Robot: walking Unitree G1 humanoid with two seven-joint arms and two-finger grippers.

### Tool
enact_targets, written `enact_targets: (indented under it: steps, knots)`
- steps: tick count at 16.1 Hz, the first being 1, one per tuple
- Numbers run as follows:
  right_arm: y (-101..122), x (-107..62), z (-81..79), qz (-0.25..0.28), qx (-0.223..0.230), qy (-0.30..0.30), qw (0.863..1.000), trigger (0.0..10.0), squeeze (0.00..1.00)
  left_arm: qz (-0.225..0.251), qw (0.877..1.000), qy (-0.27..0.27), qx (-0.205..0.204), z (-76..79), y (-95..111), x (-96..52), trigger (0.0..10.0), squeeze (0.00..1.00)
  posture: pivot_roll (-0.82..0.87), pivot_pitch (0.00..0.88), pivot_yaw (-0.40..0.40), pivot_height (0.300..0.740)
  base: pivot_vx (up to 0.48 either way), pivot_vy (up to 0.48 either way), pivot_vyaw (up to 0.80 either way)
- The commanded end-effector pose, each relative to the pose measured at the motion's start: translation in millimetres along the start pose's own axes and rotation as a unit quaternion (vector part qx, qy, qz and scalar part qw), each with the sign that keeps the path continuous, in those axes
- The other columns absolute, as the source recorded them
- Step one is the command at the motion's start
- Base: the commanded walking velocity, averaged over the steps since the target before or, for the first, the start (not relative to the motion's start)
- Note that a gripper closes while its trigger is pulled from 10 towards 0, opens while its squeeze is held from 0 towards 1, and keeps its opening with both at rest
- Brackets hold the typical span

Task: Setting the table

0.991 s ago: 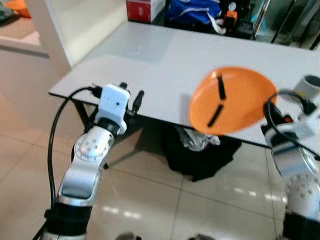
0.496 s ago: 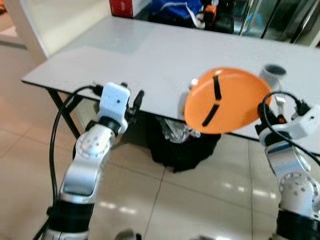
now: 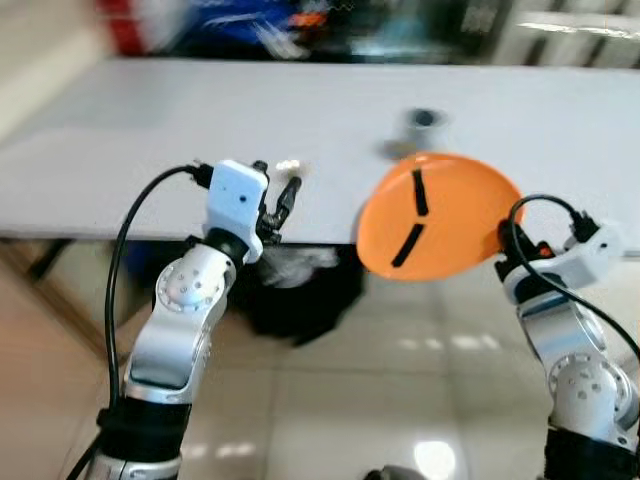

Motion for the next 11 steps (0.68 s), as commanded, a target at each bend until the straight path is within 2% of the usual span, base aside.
enact_targets:
  steps: [1, 2, 4, 6, 8, 9, 11]
  knots:
    - [2, 2.0, -12.4, 0.000, 0.007, 0.026, 1.000, 10.0, 0.00, -0.003, 1.000, -0.003, 0.004, 0.0, 0, -1.4, 10.0, 0.00, 0.05, 0.055, 0.015, 0.740, 0.352, 0.000, 0.00]
    - [-1, 2.1, -13.6, -0.007, 0.009, 0.029, 1.000, 10.0, 0.00, -0.003, 1.000, -0.004, 0.004, -0.5, 0, -2.5, 10.0, 0.00, 0.05, 0.053, 0.013, 0.740, 0.352, 0.000, 0.00]
    - [-19, -0.1, -22.9, -0.059, 0.036, 0.060, 0.996, 10.0, 0.00, -0.016, 1.000, 0.000, 0.012, -6.2, -6, -8.4, 10.0, 0.00, 0.04, 0.054, 0.013, 0.740, 0.349, 0.000, 0.00]
    - [-24, -8.5, -37.1, -0.096, 0.097, 0.119, 0.984, 10.0, 0.00, -0.022, 1.000, 0.001, 0.011, -6.3, -7, -16.1, 10.0, 0.00, 0.05, 0.063, 0.006, 0.740, 0.330, 0.000, 0.00]
    - [-30, -19.7, -40.8, -0.128, 0.095, 0.157, 0.975, 10.0, 0.00, -0.030, 0.999, 0.000, 0.011, -5.8, -11, -22.8, 10.0, 0.00, 0.06, 0.063, 0.006, 0.740, 0.326, 0.000, 0.00]
    - [-32, -20.8, -36.6, -0.132, 0.075, 0.148, 0.977, 10.0, 0.00, -0.031, 0.999, 0.000, 0.011, -5.8, -11, -24.1, 10.0, 0.00, 0.06, 0.061, 0.007, 0.740, 0.326, 0.000, 0.00]
    - [-31, -17.5, -33.3, -0.123, 0.079, 0.131, 0.981, 10.0, 0.00, -0.032, 0.999, -0.003, 0.012, -6.8, -11, -23.3, 10.0, 0.00, 0.05, 0.056, 0.010, 0.740, 0.326, 0.000, 0.00]
Point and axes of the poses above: a point about 5 cm out from each wrist's last joint towards the gripper, its own x axis pointing out of the wrist towards the gripper, its own y axis along the axis of the wrist's last joint, z = x × y, the point moved 2 cm from there along x, pointing out of the wrist towards the gripper, and after that the axes turned 3 degrees about x, right-handed, at the moved point
